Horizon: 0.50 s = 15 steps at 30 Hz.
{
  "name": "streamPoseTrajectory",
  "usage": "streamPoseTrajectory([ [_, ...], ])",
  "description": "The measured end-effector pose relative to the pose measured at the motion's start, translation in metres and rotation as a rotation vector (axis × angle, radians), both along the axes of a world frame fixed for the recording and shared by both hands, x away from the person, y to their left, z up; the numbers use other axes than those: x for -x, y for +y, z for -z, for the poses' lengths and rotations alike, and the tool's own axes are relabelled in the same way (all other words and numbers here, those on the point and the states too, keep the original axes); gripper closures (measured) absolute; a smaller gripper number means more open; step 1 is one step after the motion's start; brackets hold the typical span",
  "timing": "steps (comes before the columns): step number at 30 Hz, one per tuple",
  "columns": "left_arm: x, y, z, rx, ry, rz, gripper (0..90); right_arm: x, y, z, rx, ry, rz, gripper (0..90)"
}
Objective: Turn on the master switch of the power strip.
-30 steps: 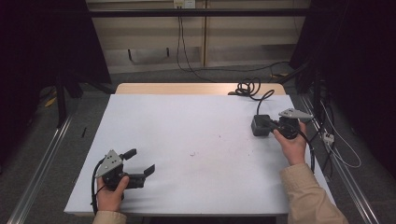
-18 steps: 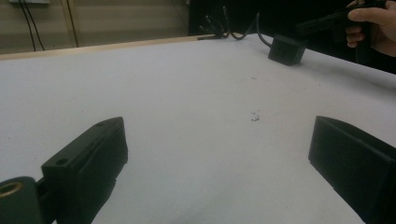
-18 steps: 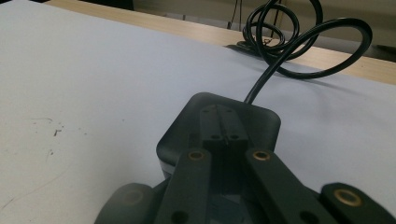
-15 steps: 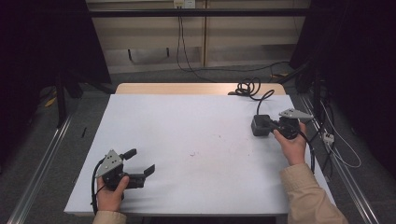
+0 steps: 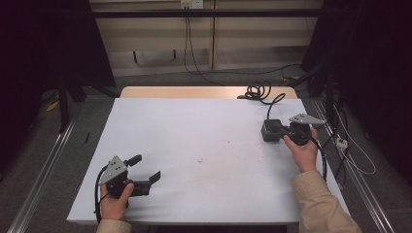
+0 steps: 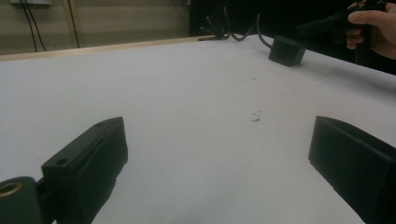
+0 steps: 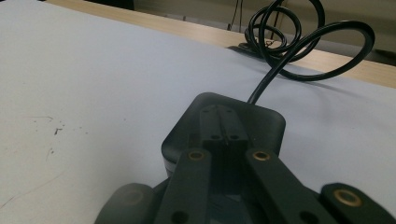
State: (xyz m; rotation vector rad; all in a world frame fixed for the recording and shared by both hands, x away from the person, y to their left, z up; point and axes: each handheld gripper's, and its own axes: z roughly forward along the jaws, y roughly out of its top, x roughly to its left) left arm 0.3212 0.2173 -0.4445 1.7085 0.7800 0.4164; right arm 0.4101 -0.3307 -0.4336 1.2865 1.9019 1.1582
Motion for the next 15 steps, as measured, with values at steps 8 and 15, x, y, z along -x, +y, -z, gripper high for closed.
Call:
streamPoseTrajectory([
  [8, -0.0005, -0.0002, 0.0001, -0.001, 0.0, 0.001, 4.1, 0.0006, 0.0003, 0.0003, 0.001, -0.003, 0.0, 90.0],
  [15, -0.0008, -0.0004, 0.0001, 0.001, 0.005, 0.003, 4.1, 0.0008, -0.0021, 0.0008, -0.021, -0.015, -0.008, 90.0],
])
